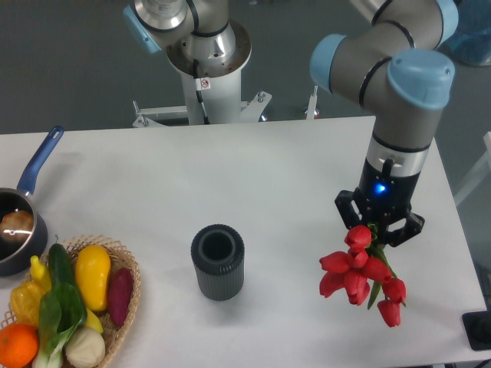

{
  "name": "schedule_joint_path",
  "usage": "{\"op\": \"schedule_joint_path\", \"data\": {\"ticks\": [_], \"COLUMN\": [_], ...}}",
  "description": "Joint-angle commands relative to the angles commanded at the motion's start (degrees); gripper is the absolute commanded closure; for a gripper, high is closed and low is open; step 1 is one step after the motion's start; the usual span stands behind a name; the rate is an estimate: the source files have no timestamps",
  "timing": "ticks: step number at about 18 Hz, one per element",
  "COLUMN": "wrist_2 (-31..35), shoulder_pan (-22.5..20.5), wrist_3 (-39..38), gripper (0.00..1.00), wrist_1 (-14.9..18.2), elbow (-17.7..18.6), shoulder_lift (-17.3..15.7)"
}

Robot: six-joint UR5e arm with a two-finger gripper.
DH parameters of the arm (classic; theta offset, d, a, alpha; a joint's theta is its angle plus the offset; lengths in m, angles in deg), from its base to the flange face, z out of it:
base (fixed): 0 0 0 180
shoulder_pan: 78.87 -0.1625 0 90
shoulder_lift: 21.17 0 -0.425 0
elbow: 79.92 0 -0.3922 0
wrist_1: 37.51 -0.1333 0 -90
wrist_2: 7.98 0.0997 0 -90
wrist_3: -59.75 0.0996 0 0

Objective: Insert the flowers into the vase
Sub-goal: 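Carry the red tulip bunch with the gripper toward the grey vase, then lower the tulip stems into the vase opening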

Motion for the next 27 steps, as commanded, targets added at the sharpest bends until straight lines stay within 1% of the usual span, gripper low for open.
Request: {"op": "schedule_joint_path", "data": {"ticks": [2, 4, 6, 7, 8, 10, 11, 13, 16, 17, 19, 24, 27], "wrist_2": [-2.18, -8.85, -15.61, -18.78, -21.42, -25.04, -26.79, -32.05, -40.76, -42.53, -45.34, -49.57, -51.33], "shoulder_pan": [0.00, -0.26, -1.75, -2.19, -2.28, -2.11, -1.85, -1.23, -0.27, 0.26, 2.89, 4.48, 4.83], "wrist_3": [-2.54, -4.65, -6.84, -7.81, -7.91, -8.52, -9.31, -9.93, -9.93, -9.93, -9.58, -9.32, -9.32], "gripper": [1.00, 1.00, 1.00, 1.00, 1.00, 1.00, 1.00, 1.00, 1.00, 1.00, 1.00, 1.00, 1.00], "wrist_1": [-0.17, -0.26, -0.53, -0.70, -1.31, -6.21, -7.55, -8.61, -9.31, -10.36, -10.99, -11.07, -11.86], "elbow": [0.09, 0.35, 0.79, 1.23, 2.54, 5.09, 5.97, 6.85, 7.21, 7.21, 7.91, 8.17, 8.26], "shoulder_lift": [-0.44, -1.58, -3.34, -3.52, -3.78, -5.10, -5.28, -5.28, -4.84, -4.49, -3.79, -2.82, -2.21]}}
